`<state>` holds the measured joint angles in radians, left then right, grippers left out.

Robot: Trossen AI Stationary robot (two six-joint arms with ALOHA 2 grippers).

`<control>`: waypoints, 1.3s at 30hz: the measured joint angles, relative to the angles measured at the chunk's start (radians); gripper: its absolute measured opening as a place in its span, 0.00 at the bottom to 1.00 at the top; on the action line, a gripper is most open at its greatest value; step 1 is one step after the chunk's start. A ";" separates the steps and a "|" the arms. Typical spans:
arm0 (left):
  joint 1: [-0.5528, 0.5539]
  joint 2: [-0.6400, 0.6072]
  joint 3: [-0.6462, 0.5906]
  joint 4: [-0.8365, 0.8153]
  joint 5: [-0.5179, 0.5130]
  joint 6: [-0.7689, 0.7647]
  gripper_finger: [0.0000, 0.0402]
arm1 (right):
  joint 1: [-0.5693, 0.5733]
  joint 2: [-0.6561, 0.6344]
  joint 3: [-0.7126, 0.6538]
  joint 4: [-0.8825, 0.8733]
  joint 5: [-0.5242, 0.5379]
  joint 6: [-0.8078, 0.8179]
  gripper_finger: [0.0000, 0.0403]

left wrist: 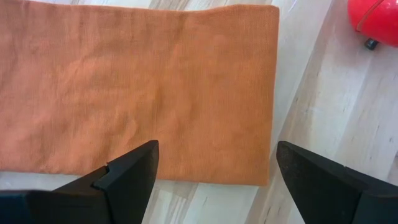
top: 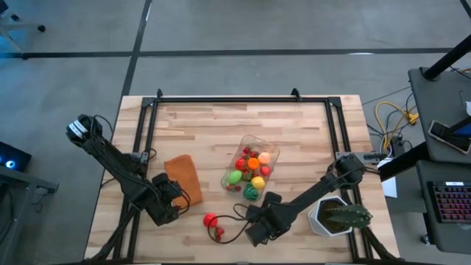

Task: Pick and placing Produce into tupperware
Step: Put the pink peach into the transparent bin

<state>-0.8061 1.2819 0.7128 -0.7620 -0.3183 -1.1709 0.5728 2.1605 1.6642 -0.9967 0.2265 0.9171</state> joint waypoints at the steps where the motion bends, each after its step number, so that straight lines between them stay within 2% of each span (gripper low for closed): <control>1: 0.000 0.000 0.000 0.000 0.000 0.000 0.77 | -0.002 0.000 -0.001 0.004 0.003 -0.016 0.57; 14: 0.000 0.000 0.000 0.002 0.000 0.000 0.77 | -0.032 -0.001 -0.058 0.077 -0.037 -0.073 0.54; 27: 0.001 0.000 0.000 0.002 -0.007 0.000 0.77 | -0.032 -0.001 -0.055 0.088 -0.055 -0.111 0.27; 32: 0.001 0.000 0.000 0.002 -0.010 0.000 0.77 | -0.032 -0.033 -0.009 0.051 -0.075 -0.091 0.21; 36: 0.001 0.000 0.000 0.002 -0.011 0.000 0.77 | -0.029 -0.123 0.083 -0.073 -0.016 -0.035 0.22; 39: 0.001 0.000 0.000 0.002 -0.014 0.000 0.77 | -0.028 -0.219 0.166 -0.168 0.121 0.015 0.24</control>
<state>-0.8055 1.2823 0.7128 -0.7600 -0.3322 -1.1713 0.5448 1.9417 1.8304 -1.1646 0.3475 0.9321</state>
